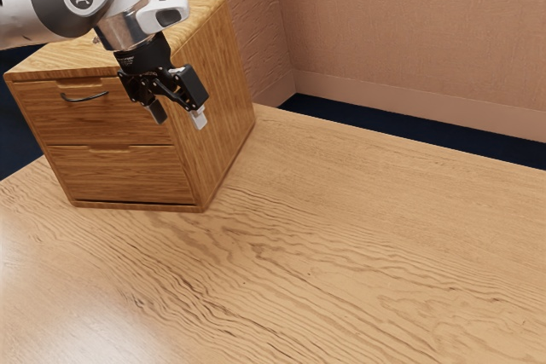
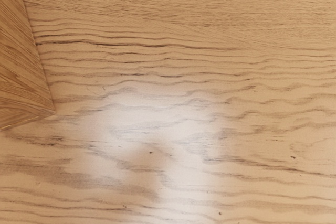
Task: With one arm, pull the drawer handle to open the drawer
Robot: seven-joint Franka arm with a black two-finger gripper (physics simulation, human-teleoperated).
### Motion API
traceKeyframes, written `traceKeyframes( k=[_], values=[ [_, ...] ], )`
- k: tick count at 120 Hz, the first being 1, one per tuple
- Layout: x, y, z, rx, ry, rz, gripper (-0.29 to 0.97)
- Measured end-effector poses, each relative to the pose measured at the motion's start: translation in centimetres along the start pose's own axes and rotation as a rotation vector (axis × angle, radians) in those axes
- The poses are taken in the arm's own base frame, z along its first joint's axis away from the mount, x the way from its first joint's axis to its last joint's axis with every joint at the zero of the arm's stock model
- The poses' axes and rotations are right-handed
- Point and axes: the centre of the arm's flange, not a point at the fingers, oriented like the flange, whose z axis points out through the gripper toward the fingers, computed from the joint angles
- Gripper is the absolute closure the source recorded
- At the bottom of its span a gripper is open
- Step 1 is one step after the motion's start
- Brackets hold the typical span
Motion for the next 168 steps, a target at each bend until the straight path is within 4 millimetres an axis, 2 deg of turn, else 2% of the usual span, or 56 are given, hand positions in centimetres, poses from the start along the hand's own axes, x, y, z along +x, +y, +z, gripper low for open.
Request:
traceKeyframes(
  k=[18, 27, 30, 33, 39, 45, 49, 54, 63, 73, 79, 85, 91, 98, 122, 130, 137, 146, 151, 160, 168],
  values=[
    [0.0, 0.0, 0.0, 0.0, 0.001, 0.0, 0.0],
    [0.1, 0.3, -1.9, 0.008, 0.038, 0.022, 0.0],
    [-0.1, 0.6, -3.5, 0.017, 0.068, 0.04, 0.0],
    [-0.7, 0.9, -6.1, 0.029, 0.115, 0.064, 0.0],
    [-3.5, 1.6, -12.6, 0.055, 0.227, 0.13, 0.0],
    [-6.2, 1.6, -16.9, 0.097, 0.294, 0.203, 0.0],
    [-7.3, 1.2, -18.3, 0.131, 0.309, 0.256, 0.0],
    [-8.1, -0.1, -19.2, 0.172, 0.308, 0.32, 0.0],
    [-9.4, -4.5, -19.5, 0.233, 0.275, 0.384, 0.0],
    [-11.1, -11.5, -18.5, 0.272, 0.209, 0.4, 0.0],
    [-12.4, -15.0, -18.1, 0.288, 0.179, 0.411, 0.0],
    [-13.5, -17.3, -17.8, 0.294, 0.157, 0.44, 0.0],
    [-13.7, -18.5, -17.1, 0.292, 0.134, 0.487, 0.0],
    [-13.4, -19.0, -16.0, 0.289, 0.107, 0.557, 0.0],
    [-12.2, -18.8, -12.7, 0.253, 0.042, 0.807, 0.0],
    [-12.0, -19.3, -10.1, 0.19, 0.031, 0.862, 0.0],
    [-13.1, -19.7, -8.7, 0.146, 0.061, 0.902, 0.0],
    [-17.0, -21.2, -5.9, 0.116, 0.109, 0.927, 0.0],
    [-18.0, -21.7, -5.0, 0.135, 0.127, 0.945, 0.0],
    [-18.0, -22.0, -3.0, 0.187, 0.151, 0.982, 0.0],
    [-16.1, -21.8, -2.5, 0.264, 0.172, 1.016, 0.0]
  ],
)
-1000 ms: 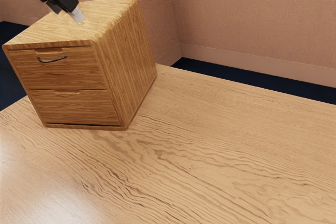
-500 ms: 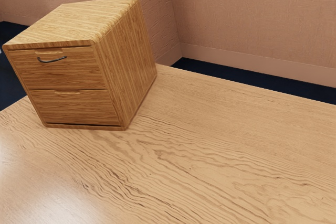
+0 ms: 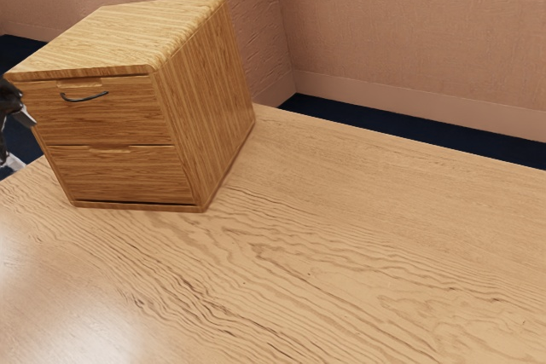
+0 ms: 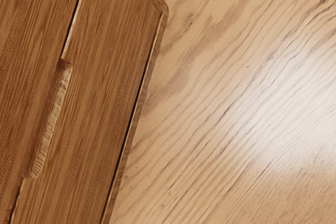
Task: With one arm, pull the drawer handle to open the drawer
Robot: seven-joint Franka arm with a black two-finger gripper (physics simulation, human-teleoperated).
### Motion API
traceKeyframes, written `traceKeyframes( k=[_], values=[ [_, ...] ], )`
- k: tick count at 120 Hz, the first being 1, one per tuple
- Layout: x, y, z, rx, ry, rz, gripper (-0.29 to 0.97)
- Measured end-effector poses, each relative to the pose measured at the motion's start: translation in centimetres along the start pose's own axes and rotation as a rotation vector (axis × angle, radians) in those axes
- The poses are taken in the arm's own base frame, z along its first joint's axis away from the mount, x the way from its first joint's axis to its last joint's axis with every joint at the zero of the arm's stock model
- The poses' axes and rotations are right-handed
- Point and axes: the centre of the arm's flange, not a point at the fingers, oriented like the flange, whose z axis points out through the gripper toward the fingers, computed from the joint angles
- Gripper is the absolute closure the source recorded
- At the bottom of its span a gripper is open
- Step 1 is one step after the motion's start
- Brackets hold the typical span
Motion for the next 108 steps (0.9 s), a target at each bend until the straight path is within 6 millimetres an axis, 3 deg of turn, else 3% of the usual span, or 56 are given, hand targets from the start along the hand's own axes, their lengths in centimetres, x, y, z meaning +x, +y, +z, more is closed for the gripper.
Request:
traceKeyframes(
  k=[12, 20, 32, 80, 108],
  values=[
    [3.3, -2.5, -0.5, 0.115, -0.006, 0.075, 0.0],
    [4.4, -3.4, -0.3, 0.165, -0.017, 0.108, 0.0],
    [4.8, -4.7, 1.4, 0.199, -0.076, 0.148, 0.04],
    [4.8, -5.6, 2.2, 0.264, -0.109, 0.198, 0.23],
    [5.2, -6.1, 5.1, 0.232, -0.102, 0.191, 0.32]
  ],
)
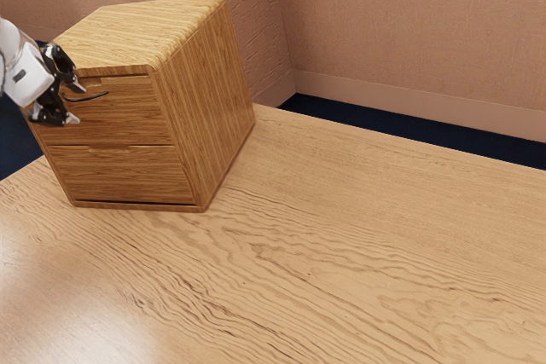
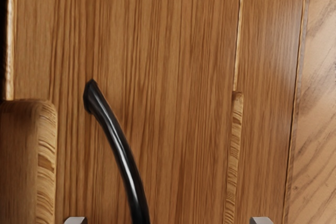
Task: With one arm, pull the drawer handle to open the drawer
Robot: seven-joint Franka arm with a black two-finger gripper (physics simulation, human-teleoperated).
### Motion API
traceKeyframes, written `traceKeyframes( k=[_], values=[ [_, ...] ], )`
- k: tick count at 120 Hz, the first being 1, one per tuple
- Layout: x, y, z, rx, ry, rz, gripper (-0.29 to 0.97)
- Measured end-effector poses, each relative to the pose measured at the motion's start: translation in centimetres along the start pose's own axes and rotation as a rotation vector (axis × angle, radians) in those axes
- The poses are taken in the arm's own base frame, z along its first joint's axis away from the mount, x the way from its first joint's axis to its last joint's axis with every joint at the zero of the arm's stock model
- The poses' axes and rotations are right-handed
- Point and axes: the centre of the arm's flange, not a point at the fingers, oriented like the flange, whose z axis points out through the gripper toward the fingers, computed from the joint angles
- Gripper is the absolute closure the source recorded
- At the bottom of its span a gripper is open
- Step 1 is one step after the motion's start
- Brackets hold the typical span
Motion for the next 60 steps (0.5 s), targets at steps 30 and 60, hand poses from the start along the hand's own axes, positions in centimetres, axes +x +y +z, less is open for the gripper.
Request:
traceKeyframes(
  k=[30, 60],
  values=[
    [-0.2, -0.1, 0.6, -0.001, 0.009, -0.013, 0.47],
    [-0.4, -0.1, -0.4, 0.009, 0.025, -0.017, 0.56]
  ],
)
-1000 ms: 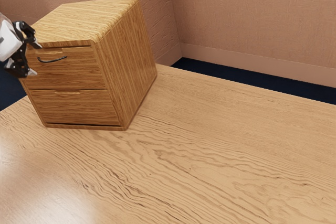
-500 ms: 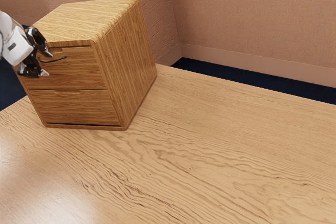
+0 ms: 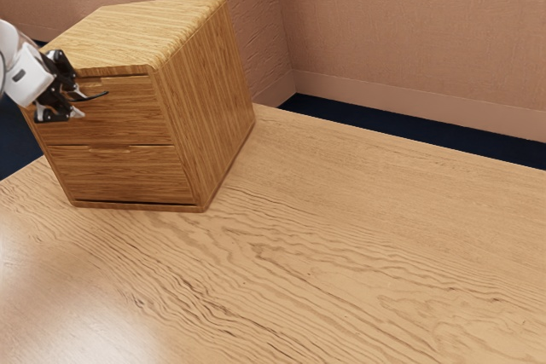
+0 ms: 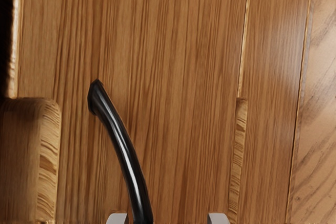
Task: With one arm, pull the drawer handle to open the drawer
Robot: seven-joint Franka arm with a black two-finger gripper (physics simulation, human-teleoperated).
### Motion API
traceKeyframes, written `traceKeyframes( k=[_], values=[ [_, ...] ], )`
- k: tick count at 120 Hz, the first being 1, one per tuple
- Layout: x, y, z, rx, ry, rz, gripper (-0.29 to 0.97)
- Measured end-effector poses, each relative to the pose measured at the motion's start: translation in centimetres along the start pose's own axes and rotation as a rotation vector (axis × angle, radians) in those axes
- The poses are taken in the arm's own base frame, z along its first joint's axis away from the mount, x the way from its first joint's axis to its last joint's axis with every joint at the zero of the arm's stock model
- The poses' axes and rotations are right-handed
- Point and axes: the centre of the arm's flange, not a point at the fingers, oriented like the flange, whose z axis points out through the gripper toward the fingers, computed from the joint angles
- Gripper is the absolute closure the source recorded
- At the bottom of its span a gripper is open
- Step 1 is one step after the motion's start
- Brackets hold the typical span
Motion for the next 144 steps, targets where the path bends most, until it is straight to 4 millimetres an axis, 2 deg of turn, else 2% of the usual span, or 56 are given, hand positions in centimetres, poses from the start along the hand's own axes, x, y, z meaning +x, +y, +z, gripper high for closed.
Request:
traceKeyframes(
  k=[50, 144],
  values=[
    [-1.5, 0.6, -1.2, -0.002, 0.008, -0.018, 0.58],
    [-3.0, 4.8, -4.1, -0.045, 0.088, -0.036, 0.6]
  ],
)
